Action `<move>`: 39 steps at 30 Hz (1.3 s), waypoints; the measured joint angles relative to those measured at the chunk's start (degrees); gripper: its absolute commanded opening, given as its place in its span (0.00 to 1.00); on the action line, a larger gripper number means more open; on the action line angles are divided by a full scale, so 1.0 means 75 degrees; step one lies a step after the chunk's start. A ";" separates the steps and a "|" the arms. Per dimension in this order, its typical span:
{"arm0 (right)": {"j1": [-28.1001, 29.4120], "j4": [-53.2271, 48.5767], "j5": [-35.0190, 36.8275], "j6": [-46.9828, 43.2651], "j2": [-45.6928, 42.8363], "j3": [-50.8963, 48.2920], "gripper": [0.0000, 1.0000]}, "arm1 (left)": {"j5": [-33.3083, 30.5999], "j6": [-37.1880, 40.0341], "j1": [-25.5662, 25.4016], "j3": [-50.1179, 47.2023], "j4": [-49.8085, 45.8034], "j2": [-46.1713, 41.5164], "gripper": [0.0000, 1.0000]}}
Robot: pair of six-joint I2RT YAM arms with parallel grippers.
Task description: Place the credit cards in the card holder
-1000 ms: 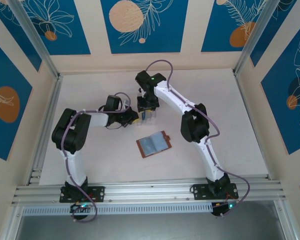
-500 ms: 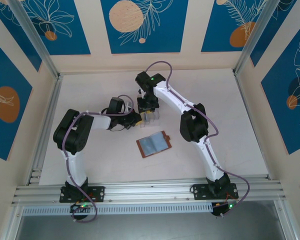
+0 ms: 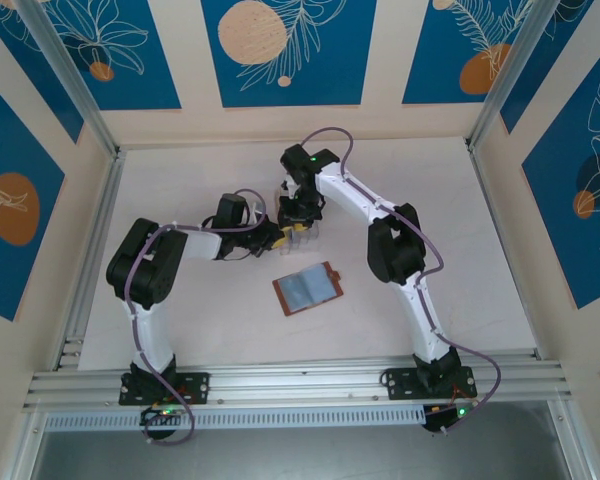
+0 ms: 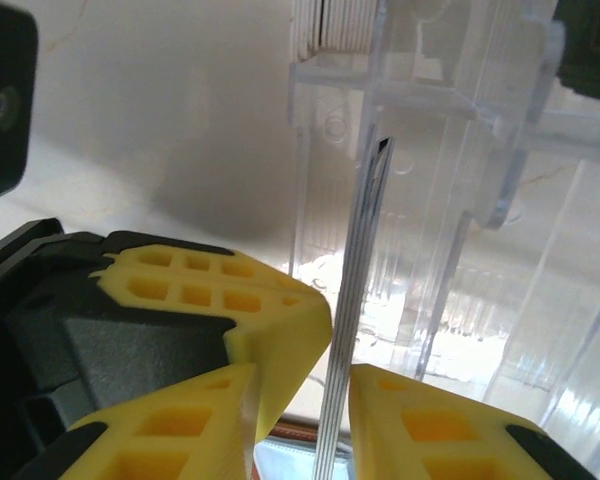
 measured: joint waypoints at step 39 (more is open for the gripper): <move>-0.0335 0.0493 -0.1046 0.0204 -0.0338 -0.0597 0.18 | -0.0099 0.0589 -0.0102 0.0603 -0.0764 0.0143 0.05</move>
